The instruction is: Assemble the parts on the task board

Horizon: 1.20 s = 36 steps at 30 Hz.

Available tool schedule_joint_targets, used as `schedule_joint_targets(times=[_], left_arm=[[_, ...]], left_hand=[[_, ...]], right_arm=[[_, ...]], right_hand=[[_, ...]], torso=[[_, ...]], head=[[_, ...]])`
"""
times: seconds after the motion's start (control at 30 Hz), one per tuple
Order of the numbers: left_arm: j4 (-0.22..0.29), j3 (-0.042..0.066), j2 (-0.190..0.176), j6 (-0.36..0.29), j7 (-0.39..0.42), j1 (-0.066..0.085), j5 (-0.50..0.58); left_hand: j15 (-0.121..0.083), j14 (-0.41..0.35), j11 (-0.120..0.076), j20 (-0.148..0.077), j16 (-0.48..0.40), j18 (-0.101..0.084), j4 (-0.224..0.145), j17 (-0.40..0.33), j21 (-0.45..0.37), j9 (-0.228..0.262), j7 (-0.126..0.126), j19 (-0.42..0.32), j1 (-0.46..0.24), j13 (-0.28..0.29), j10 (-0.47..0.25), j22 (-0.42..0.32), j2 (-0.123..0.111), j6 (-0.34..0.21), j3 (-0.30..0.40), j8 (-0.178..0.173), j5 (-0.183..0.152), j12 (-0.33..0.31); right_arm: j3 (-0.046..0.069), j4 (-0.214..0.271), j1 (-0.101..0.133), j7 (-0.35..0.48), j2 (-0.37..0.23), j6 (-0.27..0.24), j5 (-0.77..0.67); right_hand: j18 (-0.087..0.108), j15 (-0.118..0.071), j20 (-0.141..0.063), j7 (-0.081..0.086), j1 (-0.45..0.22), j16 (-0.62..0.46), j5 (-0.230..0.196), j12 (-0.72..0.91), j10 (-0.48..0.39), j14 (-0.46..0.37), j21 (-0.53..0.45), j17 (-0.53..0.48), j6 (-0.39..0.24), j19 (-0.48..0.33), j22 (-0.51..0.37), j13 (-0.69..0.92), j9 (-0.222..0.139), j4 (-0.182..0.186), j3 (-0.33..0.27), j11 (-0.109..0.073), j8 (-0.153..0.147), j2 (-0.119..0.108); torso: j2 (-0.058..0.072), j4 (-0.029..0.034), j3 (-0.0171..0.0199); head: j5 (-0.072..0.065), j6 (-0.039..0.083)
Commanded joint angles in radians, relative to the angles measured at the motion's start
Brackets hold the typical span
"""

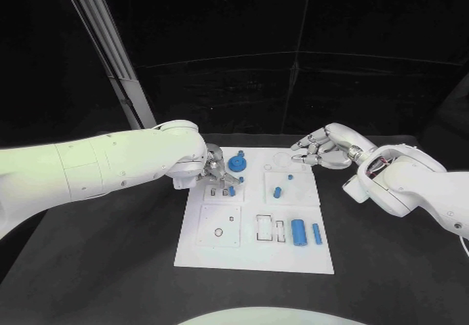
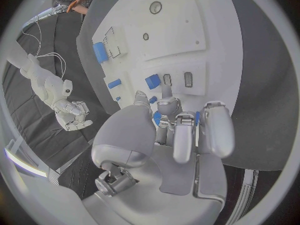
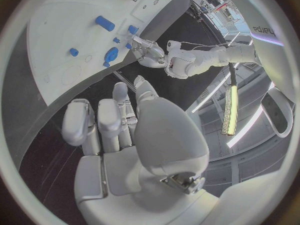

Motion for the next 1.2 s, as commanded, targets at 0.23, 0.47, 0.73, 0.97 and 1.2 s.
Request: schedule_joint_targets(times=[0.23,0.47,0.73,0.97,1.2], left_arm=[[-0.013,-0.002,0.021,0.043,-0.011,0.001,-0.009],[-0.024,-0.005,0.034,0.058,-0.009,0.000,-0.008],[-0.031,-0.009,0.041,0.067,-0.004,-0.002,-0.008],[-0.038,-0.009,0.047,0.070,0.002,-0.004,-0.008],[-0.043,-0.011,0.053,0.076,0.003,-0.006,0.010]], left_hand=[[-0.005,0.105,-0.001,-0.003,0.006,-0.014,-0.003,0.263,0.004,0.005,0.001,0.001,-0.002,-0.006,-0.005,0.000,0.004,-0.014,-0.004,0.011,-0.005,0.000],[-0.005,0.105,-0.001,-0.003,0.006,-0.014,-0.006,0.263,0.005,0.010,0.002,0.000,0.008,-0.006,-0.008,0.001,0.007,-0.019,-0.003,0.016,-0.005,0.000],[-0.004,0.105,0.000,-0.002,0.006,-0.014,-0.009,0.263,0.006,0.014,0.002,-0.001,0.017,-0.007,-0.009,0.002,0.011,-0.023,-0.001,0.020,-0.004,0.001],[-0.004,0.105,0.000,-0.002,0.006,-0.014,-0.010,0.263,0.006,0.017,0.002,-0.002,0.024,-0.008,-0.011,0.002,0.015,-0.026,0.003,0.023,-0.004,0.001],[-0.003,0.105,0.000,-0.001,0.006,-0.014,-0.014,0.263,0.005,0.021,0.003,-0.004,0.035,-0.008,-0.012,0.001,0.016,-0.029,0.006,0.028,-0.004,0.002]], right_arm=[[0.001,-0.003,0.002,-0.002,0.006,-0.011,0.002],[0.001,-0.004,0.002,-0.003,0.008,-0.009,0.002],[0.001,-0.008,0.002,-0.002,0.013,-0.012,0.002],[0.001,-0.012,0.002,0.001,0.019,-0.008,0.002],[0.001,-0.016,0.002,0.000,0.024,-0.005,0.002]], right_hand=[[0.009,-0.004,0.000,0.002,0.005,-0.006,0.010,-0.003,0.002,0.000,-0.004,0.000,0.006,-0.008,-0.001,-0.002,-0.001,0.003,-0.006,-0.007,0.003,0.000],[0.009,-0.004,0.000,0.002,0.004,-0.006,0.012,-0.003,0.002,0.000,-0.004,0.000,0.006,-0.008,-0.001,-0.003,-0.001,0.004,-0.007,-0.007,0.003,0.000],[0.009,-0.004,0.000,0.002,0.004,-0.007,0.016,-0.004,0.002,0.001,-0.005,0.001,0.005,-0.008,-0.002,-0.005,-0.001,0.005,-0.008,-0.007,0.003,0.001],[0.010,-0.004,0.000,0.002,0.004,-0.008,0.018,-0.005,0.001,0.000,-0.006,-0.001,0.005,-0.009,-0.004,-0.006,-0.001,0.006,-0.008,-0.007,0.003,0.002],[0.010,-0.004,0.000,0.002,0.005,-0.009,0.019,-0.006,0.001,0.000,-0.007,-0.002,0.005,-0.010,-0.006,-0.007,-0.001,0.006,-0.008,-0.007,0.002,0.002]], torso=[[0.000,-0.0001,-0.0007],[0.001,-0.0004,-0.0008],[0.001,0.0022,-0.0010],[0.000,0.0008,0.0003],[0.000,-0.0001,-0.0001]], head=[[0.003,-0.004],[0.005,-0.007],[-0.002,-0.009],[0.001,-0.010],[0.004,-0.012]])
